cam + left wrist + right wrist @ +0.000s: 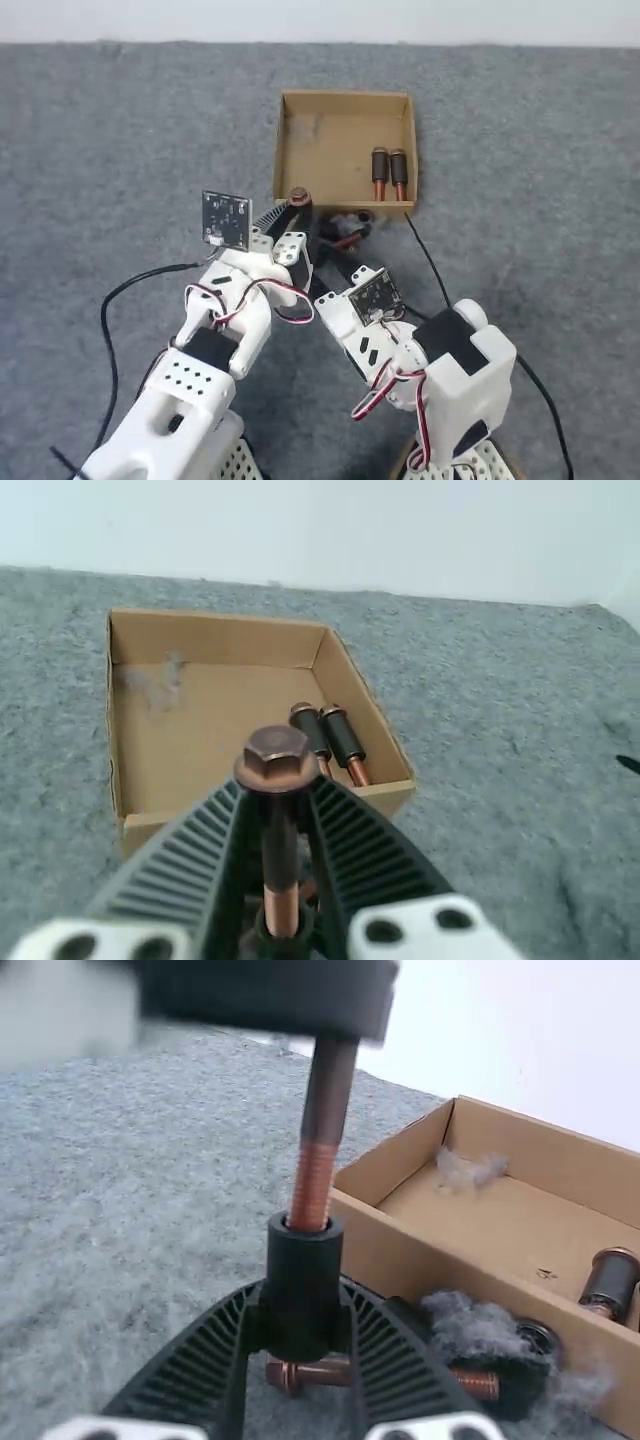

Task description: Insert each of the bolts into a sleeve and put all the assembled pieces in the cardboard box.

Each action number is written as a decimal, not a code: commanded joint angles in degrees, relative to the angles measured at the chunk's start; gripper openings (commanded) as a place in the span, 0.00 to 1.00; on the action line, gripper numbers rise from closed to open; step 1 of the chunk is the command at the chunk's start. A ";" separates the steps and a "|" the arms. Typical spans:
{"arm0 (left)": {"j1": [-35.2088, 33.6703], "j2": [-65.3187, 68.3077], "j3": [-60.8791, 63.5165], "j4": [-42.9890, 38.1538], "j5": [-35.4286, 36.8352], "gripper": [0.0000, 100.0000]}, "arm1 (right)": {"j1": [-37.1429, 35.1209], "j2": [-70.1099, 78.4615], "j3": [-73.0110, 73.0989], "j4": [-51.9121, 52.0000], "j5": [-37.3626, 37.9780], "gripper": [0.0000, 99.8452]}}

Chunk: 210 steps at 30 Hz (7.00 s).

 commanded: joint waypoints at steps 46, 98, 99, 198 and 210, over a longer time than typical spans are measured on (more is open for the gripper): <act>1.76 -2.02 3.30 6.68 3.52 0.01 | 2.24 -18.95 5.36 9.71 1.41 0.01; -18.73 -44.04 7.52 33.76 8.09 0.01 | 7.52 -10.77 0.53 7.16 1.41 0.01; -20.22 -44.04 8.13 33.76 8.00 0.01 | 8.31 -10.77 0.53 6.46 1.41 0.01; -25.05 -43.69 13.67 42.99 -9.49 0.01 | 20.09 -35.47 -46.24 125.14 -5.63 0.01; -25.05 -43.69 13.67 42.81 -9.49 0.01 | 14.55 -30.46 -35.25 102.73 -5.63 0.01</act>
